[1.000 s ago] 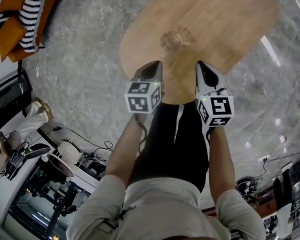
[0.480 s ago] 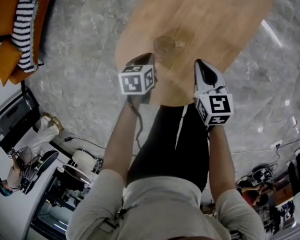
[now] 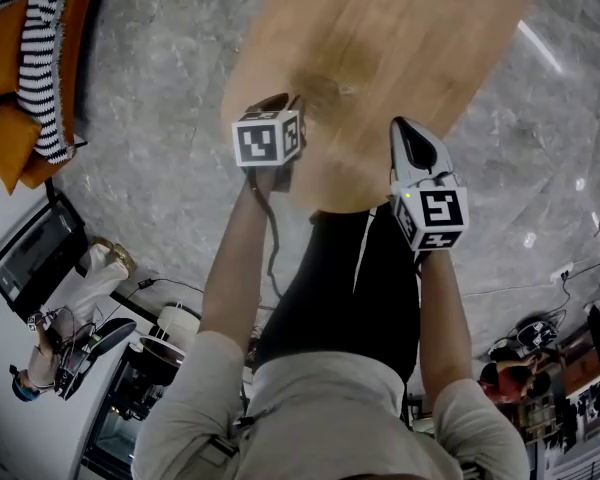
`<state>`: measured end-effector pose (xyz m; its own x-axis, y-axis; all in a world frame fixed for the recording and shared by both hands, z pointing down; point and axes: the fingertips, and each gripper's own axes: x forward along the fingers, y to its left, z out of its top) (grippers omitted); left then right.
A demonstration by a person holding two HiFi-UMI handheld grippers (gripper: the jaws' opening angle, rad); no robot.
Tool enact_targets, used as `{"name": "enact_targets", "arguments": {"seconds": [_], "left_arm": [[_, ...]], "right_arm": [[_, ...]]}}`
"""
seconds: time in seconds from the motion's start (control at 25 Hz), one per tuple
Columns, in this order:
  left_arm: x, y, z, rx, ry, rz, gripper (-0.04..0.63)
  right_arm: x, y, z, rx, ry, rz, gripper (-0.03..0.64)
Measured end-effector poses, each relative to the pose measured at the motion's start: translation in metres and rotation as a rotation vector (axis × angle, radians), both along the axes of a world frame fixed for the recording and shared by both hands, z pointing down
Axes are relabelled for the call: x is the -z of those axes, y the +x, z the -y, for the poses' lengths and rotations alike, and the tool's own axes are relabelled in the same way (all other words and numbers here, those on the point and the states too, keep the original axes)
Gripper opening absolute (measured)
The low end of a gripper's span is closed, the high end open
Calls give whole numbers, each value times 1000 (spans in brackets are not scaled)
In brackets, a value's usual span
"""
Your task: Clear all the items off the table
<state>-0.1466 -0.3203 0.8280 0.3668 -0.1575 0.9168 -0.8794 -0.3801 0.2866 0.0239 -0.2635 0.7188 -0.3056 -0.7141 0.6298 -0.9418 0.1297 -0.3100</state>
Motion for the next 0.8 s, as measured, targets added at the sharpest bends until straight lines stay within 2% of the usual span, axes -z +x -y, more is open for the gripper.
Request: {"name": "enact_targets", "arguments": {"seconds": [0.28,0.48,0.6,0.68,0.8], "left_arm": [[-18,11,3,-2,-60,22,117],[-33,15,2,-32,-67,60,115],[-36,17,4,-81,-45,102,112],[-39,18,4,-127,-17,136,86],[-49,16,-5,-232,20,211,50]], "right_arm": [[2,8,-5,9,-9,-6,7],[-1,16,-11,-5,-16,-4,6],[-6,20,-17,-17,-26,-1,6],[-10,21,-22,-17,-33,1,7],[-13,21,-25,-14,-39,3,6]]}}
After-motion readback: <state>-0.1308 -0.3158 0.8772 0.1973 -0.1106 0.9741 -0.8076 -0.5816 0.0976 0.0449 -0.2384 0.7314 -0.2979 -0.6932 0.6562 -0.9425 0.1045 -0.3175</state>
